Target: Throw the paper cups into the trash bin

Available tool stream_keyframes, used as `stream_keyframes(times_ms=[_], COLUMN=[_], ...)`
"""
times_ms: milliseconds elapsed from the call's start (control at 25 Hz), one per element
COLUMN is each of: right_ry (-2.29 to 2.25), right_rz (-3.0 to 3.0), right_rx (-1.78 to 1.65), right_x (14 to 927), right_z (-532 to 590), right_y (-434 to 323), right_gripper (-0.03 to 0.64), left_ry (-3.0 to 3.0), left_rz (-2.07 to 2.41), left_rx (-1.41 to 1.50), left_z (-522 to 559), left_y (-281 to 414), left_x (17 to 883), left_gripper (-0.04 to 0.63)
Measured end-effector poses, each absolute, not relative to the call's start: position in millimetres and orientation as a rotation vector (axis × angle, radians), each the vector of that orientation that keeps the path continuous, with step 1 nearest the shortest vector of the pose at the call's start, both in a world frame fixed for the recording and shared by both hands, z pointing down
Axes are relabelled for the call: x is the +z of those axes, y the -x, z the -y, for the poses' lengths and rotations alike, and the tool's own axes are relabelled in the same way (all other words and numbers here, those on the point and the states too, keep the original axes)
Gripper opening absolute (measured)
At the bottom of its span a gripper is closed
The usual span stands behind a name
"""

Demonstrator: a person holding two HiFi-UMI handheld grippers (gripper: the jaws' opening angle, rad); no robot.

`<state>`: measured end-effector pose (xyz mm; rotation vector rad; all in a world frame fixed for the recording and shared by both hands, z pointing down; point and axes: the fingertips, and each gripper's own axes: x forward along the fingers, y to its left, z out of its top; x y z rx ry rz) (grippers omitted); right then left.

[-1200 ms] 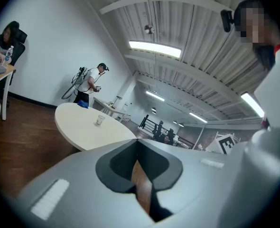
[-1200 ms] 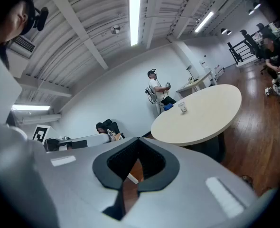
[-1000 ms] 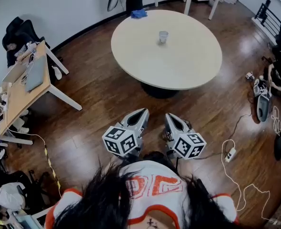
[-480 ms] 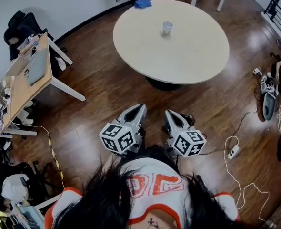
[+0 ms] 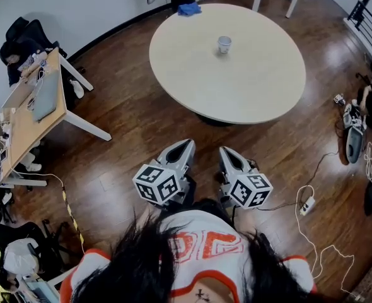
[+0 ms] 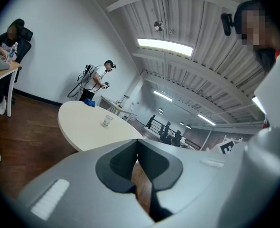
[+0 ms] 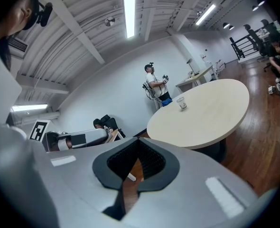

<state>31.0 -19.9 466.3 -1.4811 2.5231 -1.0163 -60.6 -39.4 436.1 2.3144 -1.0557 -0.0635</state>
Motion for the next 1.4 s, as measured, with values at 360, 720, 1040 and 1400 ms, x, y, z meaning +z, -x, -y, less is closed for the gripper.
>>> stream_keyframes(times_ms=[360,720,1040,1400], right_ry=[1.563,1.696,1.830,1.833], right_rz=[-2.485,-2.402,-2.339,-2.352], right_rx=[-0.962,-0.923,-0.939,-0.961], right_x=[452.4,444.5,448.3,455.2], right_z=[86.8,129.5,127.7,147.7], right_y=[-14.2,0.4,-14.1,-22.0], right_gripper=[0.002,0.002,0.002,0.002], left_ry=[-2.356,-2.375,-2.361,-2.345], left_rz=[0.998,0.904,0.794,0.801], left_rx=[-0.079,-0.099,-0.079,-0.070], left_z=[107.9,164.5,172.0,188.4], left_y=[81.7,102.8,87.3,80.5], left_x=[424.0,422.1,432.8,439.8], left_gripper=[0.000,0.000,0.000,0.000])
